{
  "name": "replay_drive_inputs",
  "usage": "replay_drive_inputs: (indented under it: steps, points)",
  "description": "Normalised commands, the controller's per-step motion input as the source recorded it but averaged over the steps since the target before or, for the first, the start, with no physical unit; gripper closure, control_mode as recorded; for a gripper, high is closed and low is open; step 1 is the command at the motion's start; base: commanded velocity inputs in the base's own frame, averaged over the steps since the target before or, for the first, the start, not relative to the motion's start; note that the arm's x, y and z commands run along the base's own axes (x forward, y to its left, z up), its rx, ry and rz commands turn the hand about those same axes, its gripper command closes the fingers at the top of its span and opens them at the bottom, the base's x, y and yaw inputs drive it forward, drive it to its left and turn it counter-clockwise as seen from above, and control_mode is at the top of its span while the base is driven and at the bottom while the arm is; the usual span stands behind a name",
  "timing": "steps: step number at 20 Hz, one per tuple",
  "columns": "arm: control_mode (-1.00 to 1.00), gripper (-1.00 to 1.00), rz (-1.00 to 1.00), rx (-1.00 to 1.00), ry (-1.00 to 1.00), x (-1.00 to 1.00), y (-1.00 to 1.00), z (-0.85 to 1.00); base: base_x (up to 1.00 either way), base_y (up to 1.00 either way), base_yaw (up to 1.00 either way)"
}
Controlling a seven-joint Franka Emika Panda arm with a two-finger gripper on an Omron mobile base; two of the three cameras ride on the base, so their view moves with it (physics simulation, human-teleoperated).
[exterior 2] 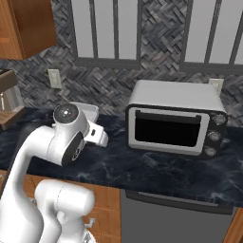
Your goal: Place the tupperware on the second highest shelf of the fridge. Make space for the tupperware among the existing items by rearranging them on the shelves if needed. Close the fridge door when finished.
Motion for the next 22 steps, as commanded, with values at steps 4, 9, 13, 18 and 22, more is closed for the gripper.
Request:
replay_drive_inputs:
  steps: [4,9,13,18,22]
  points:
    - [1.0,1.0,0.0,0.0,0.0,0.0,0.0,0.0,0.0,0.0,0.0]
    - [1.0,1.0,0.0,0.0,0.0,0.0,0.0,0.0,-0.3,0.01,0.05]
    - [1.0,1.0,0.0,0.0,0.0,0.0,0.0,0.0,-0.72,0.03,0.14]
    - [1.0,1.0,0.0,0.0,0.0,0.0,0.0,0.0,-0.7,0.1,0.09]
    - [1.0,1.0,0.0,0.0,0.0,0.0,0.0,0.0,-0.51,0.21,0.01]
